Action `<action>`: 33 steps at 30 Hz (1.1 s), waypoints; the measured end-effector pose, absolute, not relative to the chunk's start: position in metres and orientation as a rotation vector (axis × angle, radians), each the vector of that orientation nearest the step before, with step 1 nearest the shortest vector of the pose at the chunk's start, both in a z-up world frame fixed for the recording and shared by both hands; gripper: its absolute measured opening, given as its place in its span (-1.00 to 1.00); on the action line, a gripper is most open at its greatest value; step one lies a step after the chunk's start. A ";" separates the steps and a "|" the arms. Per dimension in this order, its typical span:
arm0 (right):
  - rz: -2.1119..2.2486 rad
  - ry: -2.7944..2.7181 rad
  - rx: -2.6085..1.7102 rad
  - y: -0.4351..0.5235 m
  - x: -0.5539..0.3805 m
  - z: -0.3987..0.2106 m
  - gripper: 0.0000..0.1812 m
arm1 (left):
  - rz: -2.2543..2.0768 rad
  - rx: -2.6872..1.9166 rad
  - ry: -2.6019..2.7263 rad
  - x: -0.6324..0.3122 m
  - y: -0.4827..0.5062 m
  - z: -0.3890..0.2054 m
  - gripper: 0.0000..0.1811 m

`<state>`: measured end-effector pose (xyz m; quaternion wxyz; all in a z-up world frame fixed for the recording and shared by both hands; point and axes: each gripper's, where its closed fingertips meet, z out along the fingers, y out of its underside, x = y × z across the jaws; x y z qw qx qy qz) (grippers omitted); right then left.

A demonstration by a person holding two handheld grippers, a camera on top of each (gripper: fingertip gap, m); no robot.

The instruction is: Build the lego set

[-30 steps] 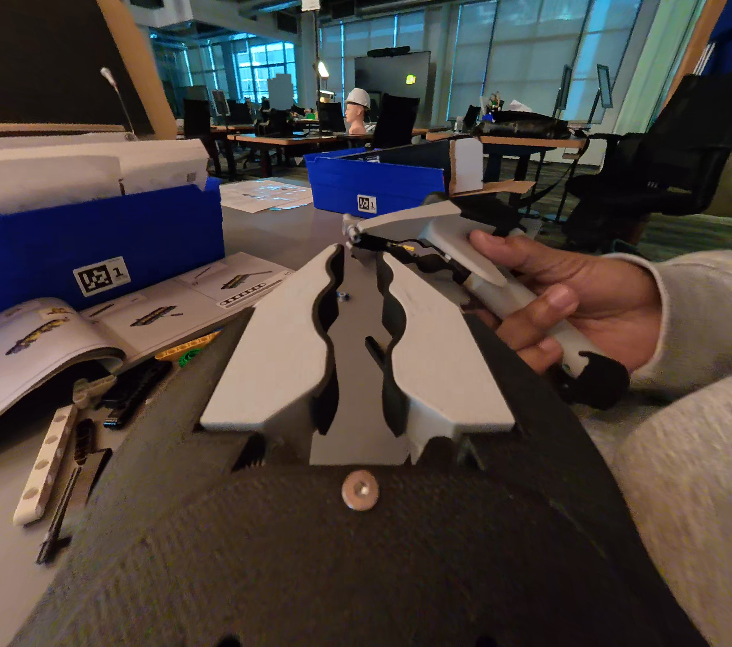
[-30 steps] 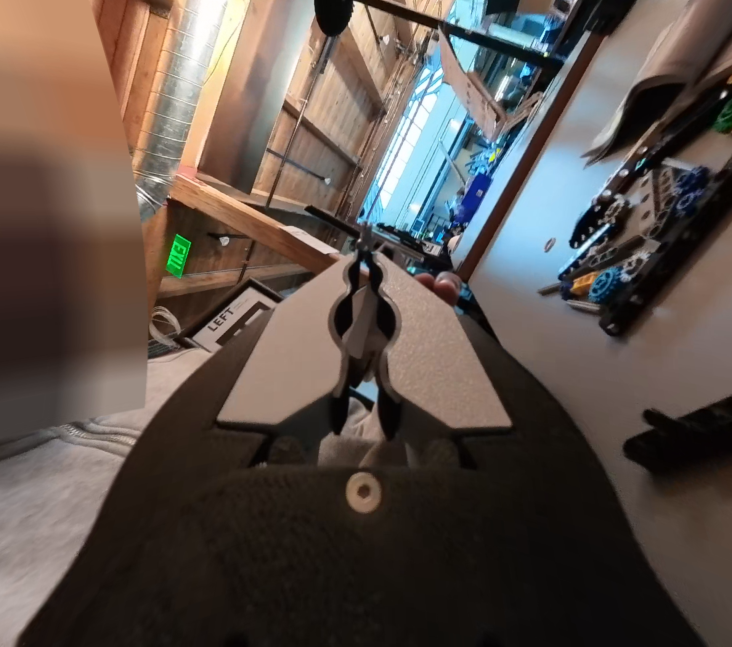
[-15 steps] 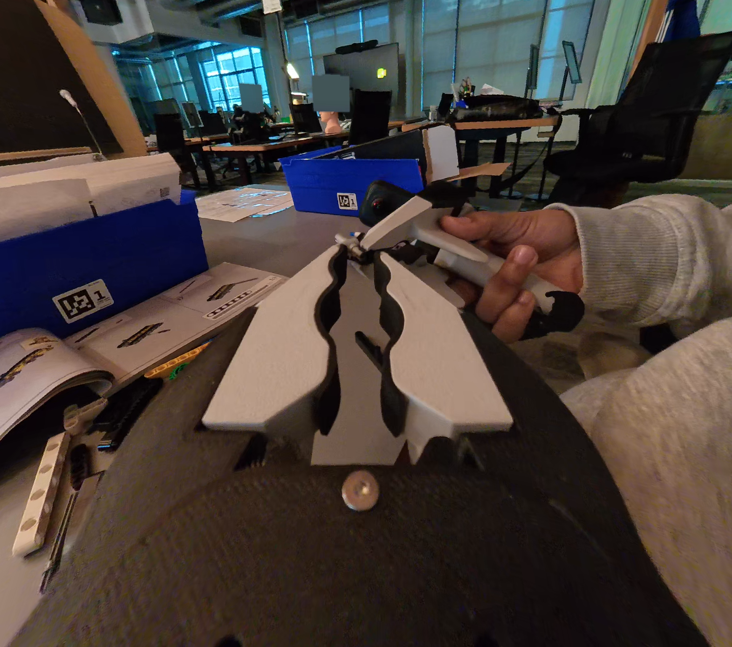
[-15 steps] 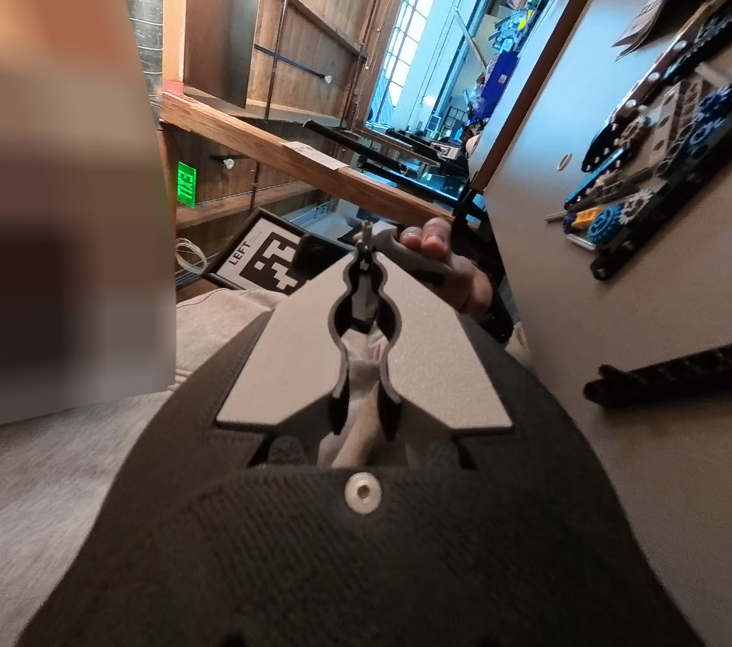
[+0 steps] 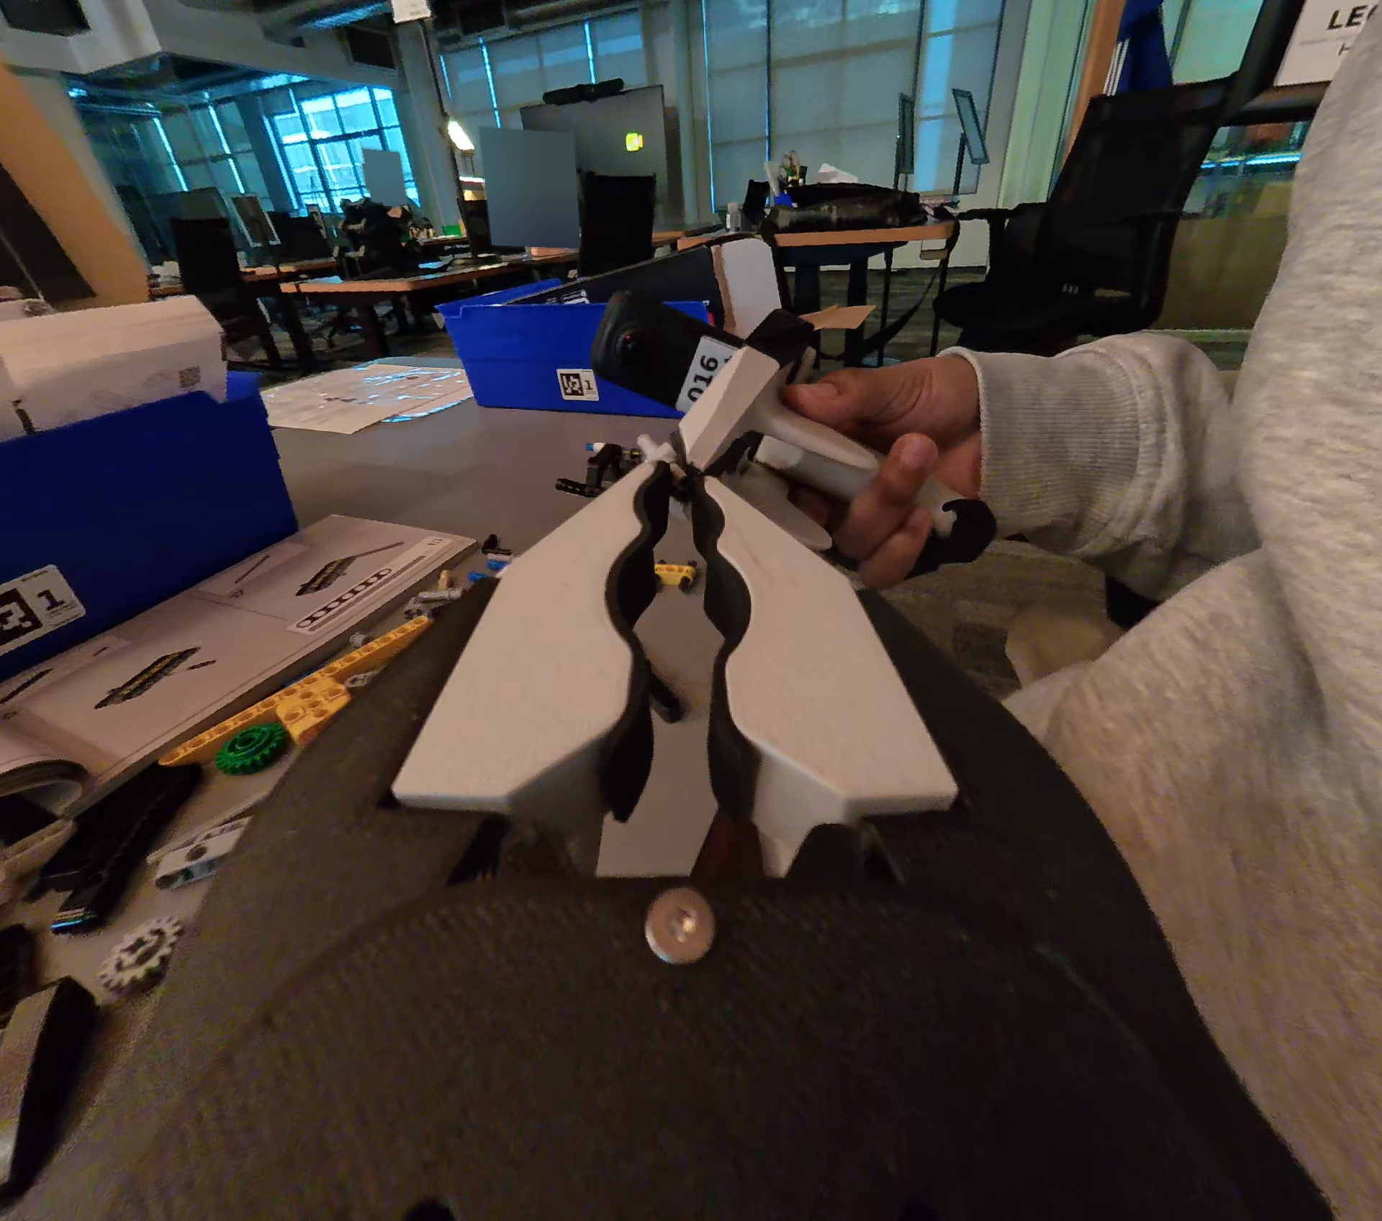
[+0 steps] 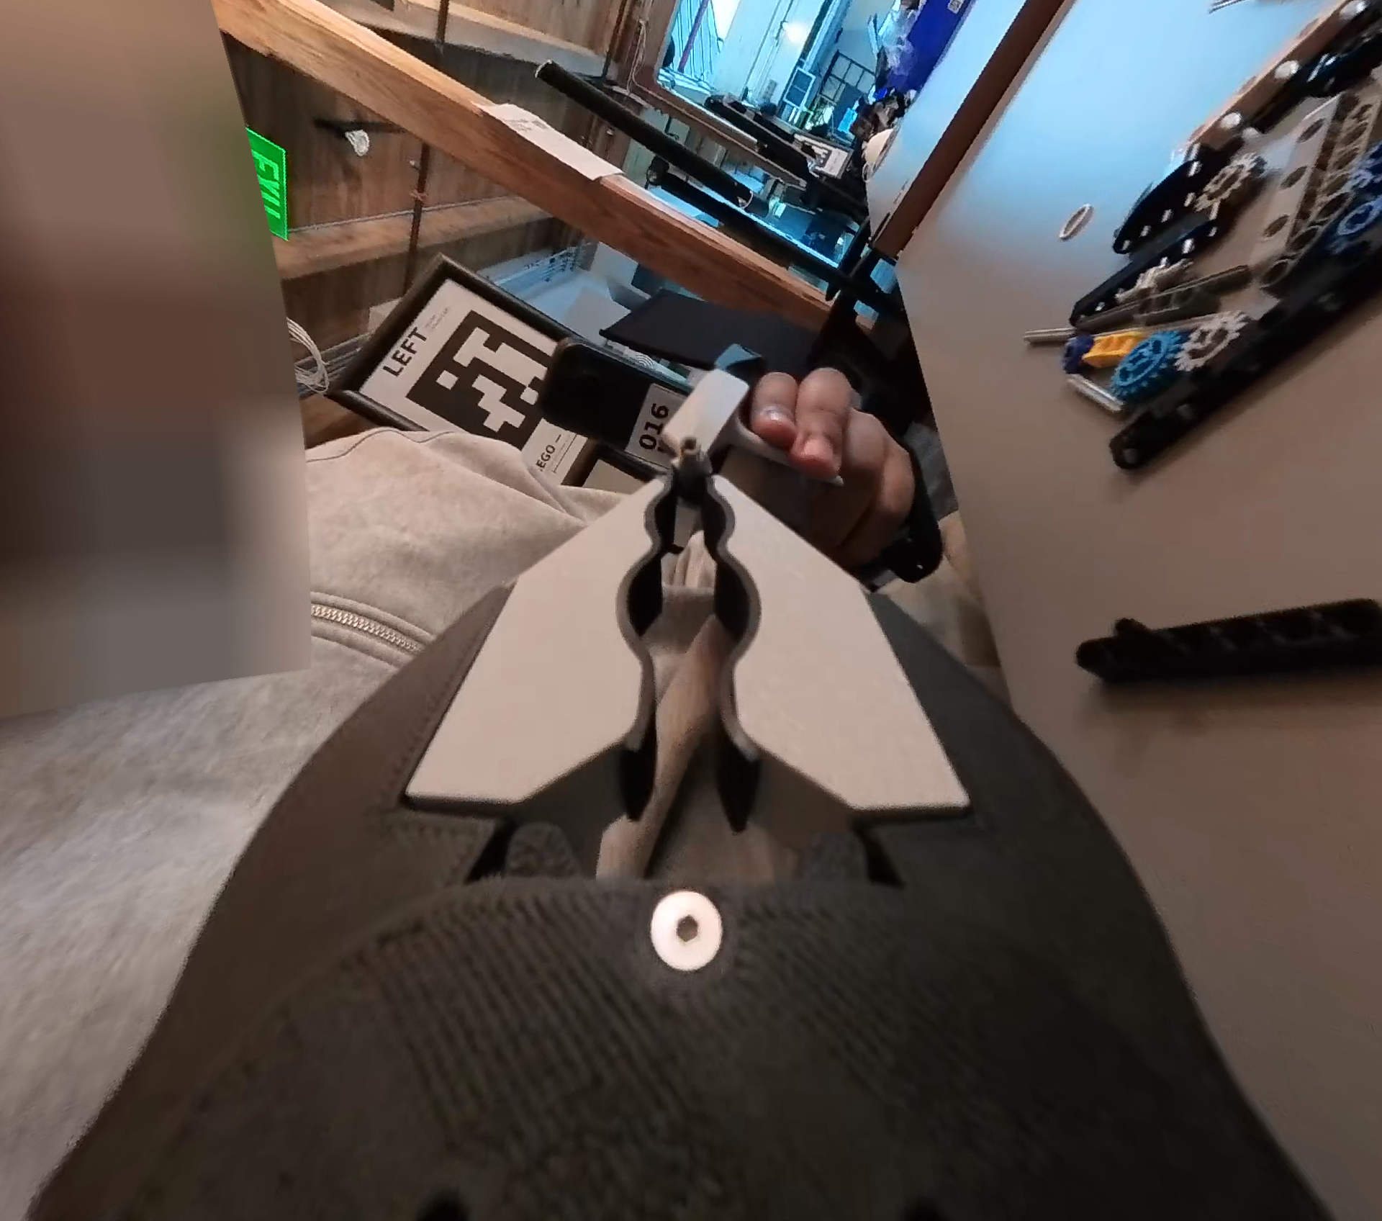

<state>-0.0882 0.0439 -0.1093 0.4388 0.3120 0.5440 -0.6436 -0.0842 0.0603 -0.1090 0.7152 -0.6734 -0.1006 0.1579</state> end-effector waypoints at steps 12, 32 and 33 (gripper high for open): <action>-1.605 1.324 0.787 0.052 -0.093 -0.112 -0.94 | 0.300 -1.490 -0.263 -0.087 0.062 -0.114 -0.97; -2.340 2.069 0.773 0.121 -0.141 -0.087 -0.81 | -0.013 -1.366 -0.529 -0.112 0.047 -0.114 -0.97; -2.328 2.136 0.724 0.113 -0.137 -0.090 -0.81 | -0.038 -1.360 -0.540 -0.112 0.047 -0.115 -0.97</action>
